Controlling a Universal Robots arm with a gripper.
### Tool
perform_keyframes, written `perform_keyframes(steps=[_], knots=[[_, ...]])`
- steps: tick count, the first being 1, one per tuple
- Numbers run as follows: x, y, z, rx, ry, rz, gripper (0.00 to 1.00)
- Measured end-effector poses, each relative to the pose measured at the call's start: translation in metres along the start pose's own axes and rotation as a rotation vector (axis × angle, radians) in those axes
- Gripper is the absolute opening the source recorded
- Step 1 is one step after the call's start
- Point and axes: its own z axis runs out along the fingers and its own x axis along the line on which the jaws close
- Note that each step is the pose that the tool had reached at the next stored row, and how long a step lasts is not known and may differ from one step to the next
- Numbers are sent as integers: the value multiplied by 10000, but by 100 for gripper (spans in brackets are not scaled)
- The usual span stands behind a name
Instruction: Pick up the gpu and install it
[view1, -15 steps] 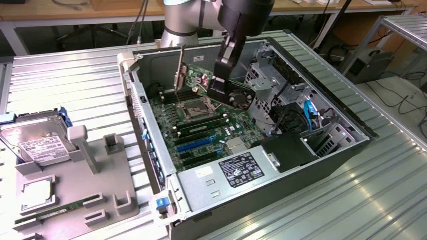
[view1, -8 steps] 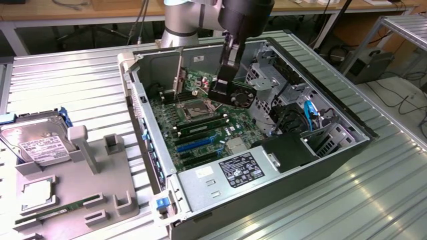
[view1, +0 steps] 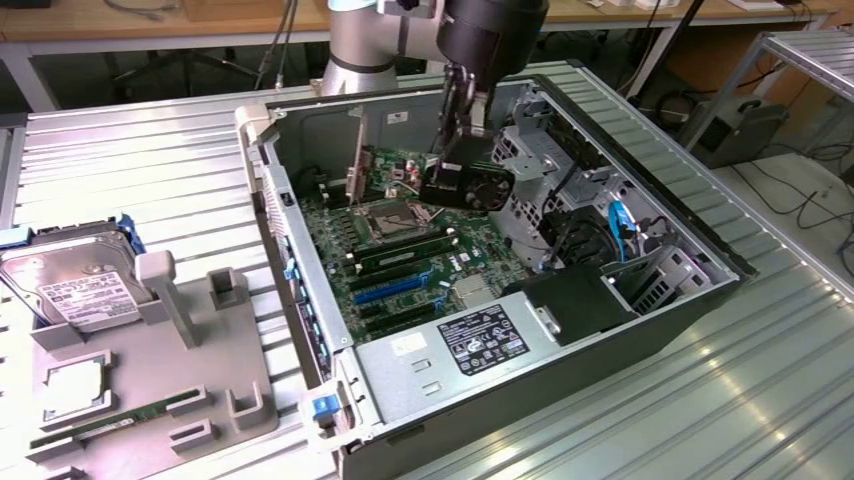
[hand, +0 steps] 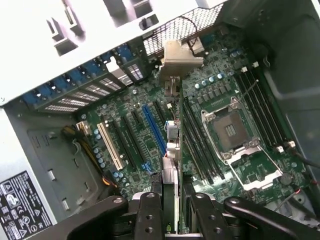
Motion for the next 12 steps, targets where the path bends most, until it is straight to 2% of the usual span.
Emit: perform_keyframes(steps=[4,6,7,8,12], knots=[[0,1,1,81,8,-595,26],[0,0,3,134,-7,-845,26],[0,0,3,204,-27,-1157,26],[0,0,3,244,-39,-1344,26],[-1,0,6,328,-79,-1895,26]])
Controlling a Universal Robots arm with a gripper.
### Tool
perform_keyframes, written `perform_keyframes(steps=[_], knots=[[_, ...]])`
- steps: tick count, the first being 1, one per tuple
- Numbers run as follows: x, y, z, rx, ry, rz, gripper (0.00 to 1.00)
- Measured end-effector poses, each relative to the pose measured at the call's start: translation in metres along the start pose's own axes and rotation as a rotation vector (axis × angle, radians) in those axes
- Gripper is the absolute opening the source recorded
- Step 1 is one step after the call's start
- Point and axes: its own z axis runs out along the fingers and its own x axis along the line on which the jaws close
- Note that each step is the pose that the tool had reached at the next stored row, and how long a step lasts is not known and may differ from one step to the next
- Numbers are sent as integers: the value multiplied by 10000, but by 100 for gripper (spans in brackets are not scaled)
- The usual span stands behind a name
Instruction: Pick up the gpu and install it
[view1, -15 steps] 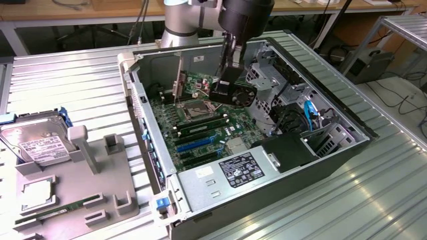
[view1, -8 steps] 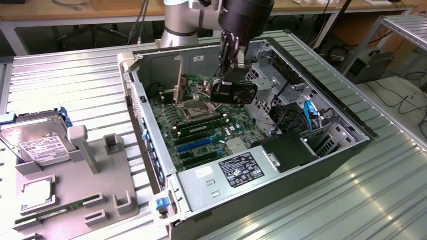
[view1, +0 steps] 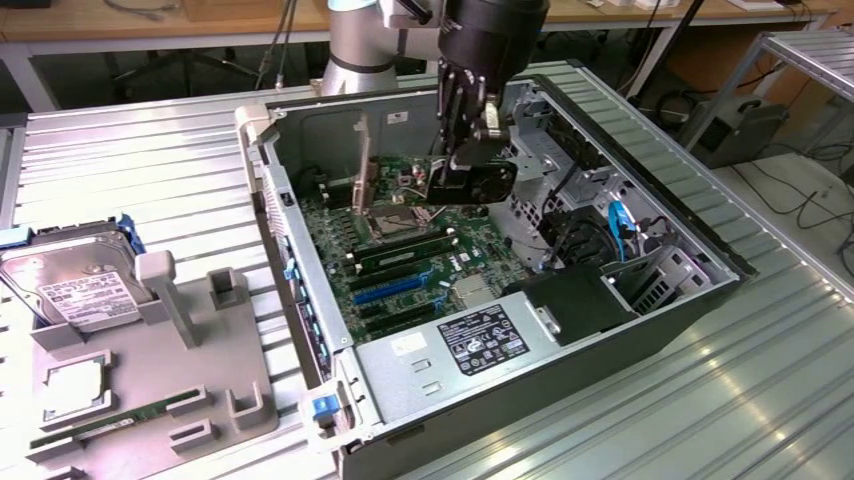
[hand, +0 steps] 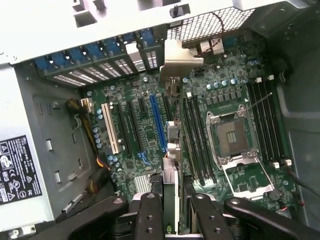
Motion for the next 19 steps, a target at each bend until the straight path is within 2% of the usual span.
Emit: perform_keyframes(steps=[5,10,14,19], knots=[[15,-2,8,54,-79,-369,26],[118,-5,30,43,-188,-493,26],[240,-3,63,40,-207,-650,26],[291,-3,119,51,-208,-971,26]])
